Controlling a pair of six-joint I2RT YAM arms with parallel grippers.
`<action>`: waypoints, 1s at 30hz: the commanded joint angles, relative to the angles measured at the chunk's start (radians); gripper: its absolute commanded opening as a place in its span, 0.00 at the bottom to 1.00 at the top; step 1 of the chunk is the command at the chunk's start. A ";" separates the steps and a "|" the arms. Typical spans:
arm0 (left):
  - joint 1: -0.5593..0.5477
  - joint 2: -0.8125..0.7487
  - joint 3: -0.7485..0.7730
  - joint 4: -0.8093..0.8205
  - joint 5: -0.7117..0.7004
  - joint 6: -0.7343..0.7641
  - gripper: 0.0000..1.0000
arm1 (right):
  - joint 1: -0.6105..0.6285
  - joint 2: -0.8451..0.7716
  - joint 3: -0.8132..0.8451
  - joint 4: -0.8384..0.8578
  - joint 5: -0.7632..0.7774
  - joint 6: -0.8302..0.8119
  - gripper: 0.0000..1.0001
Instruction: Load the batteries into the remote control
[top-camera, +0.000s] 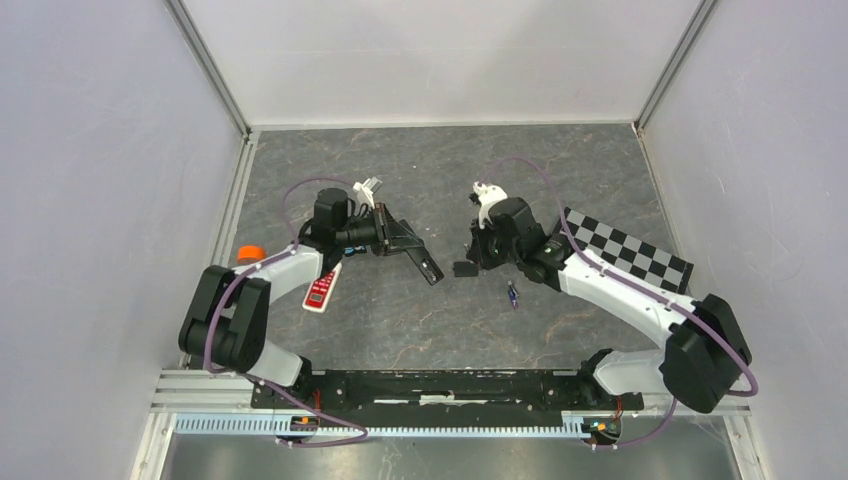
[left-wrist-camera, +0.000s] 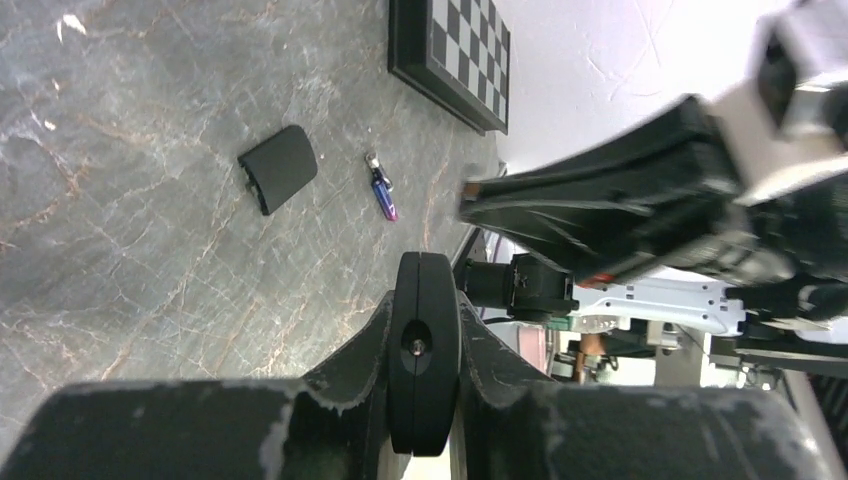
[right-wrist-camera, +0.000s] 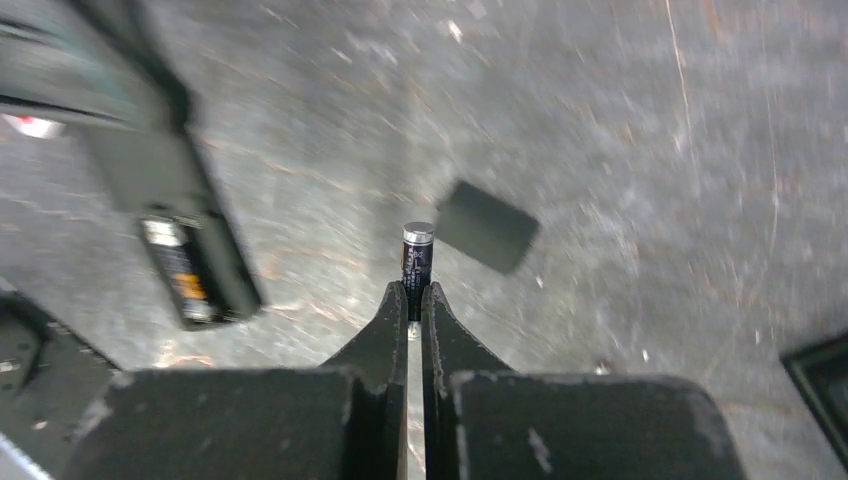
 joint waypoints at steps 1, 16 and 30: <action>-0.007 0.049 0.032 0.108 0.067 -0.101 0.02 | 0.005 -0.046 0.106 0.097 -0.169 -0.074 0.00; -0.013 0.117 0.042 0.229 0.040 -0.191 0.02 | 0.049 0.039 0.198 0.017 -0.308 -0.146 0.00; -0.013 0.133 0.056 0.229 0.023 -0.211 0.02 | 0.080 0.090 0.204 -0.017 -0.279 -0.180 0.02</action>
